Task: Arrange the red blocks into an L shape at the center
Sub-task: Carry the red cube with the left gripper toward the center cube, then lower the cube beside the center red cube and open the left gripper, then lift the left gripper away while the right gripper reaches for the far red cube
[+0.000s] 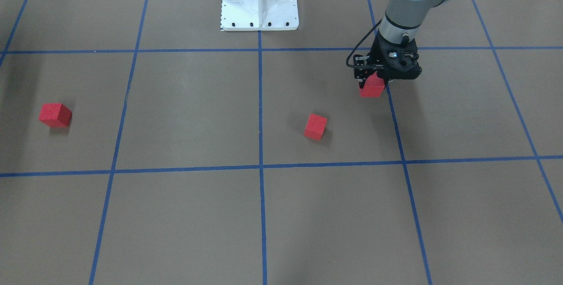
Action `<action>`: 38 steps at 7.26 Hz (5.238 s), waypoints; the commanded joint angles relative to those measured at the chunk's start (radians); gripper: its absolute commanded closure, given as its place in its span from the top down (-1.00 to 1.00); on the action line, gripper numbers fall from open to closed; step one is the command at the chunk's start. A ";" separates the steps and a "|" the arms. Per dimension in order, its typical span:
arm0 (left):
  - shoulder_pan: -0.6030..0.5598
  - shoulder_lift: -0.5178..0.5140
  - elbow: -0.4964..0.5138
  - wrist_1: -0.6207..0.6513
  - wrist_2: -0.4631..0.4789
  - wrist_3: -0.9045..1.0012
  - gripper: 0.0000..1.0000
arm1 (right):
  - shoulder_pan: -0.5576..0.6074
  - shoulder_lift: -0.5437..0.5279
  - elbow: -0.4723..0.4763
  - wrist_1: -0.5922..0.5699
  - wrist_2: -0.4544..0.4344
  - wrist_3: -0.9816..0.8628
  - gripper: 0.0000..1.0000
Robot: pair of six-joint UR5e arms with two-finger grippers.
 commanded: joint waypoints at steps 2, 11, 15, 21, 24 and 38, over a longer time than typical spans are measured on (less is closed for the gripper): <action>0.055 -0.277 0.114 0.140 0.007 -0.010 -1.00 | 0.000 0.001 0.001 0.000 0.000 0.000 0.99; 0.149 -0.642 0.725 -0.122 0.089 -0.165 -1.00 | -0.002 0.013 0.023 0.002 0.000 -0.003 0.99; 0.149 -0.714 0.859 -0.168 0.109 -0.151 -1.00 | -0.002 0.013 0.021 0.002 0.000 -0.005 0.99; 0.147 -0.705 0.873 -0.190 0.121 -0.157 0.62 | -0.008 0.016 0.024 0.002 -0.002 -0.003 0.99; 0.103 -0.711 0.825 -0.182 0.112 -0.166 0.98 | -0.018 0.089 0.020 -0.003 -0.012 0.006 0.99; -0.070 -0.645 0.590 -0.021 -0.042 -0.151 0.99 | -0.524 -0.002 0.007 0.405 -0.063 0.370 0.99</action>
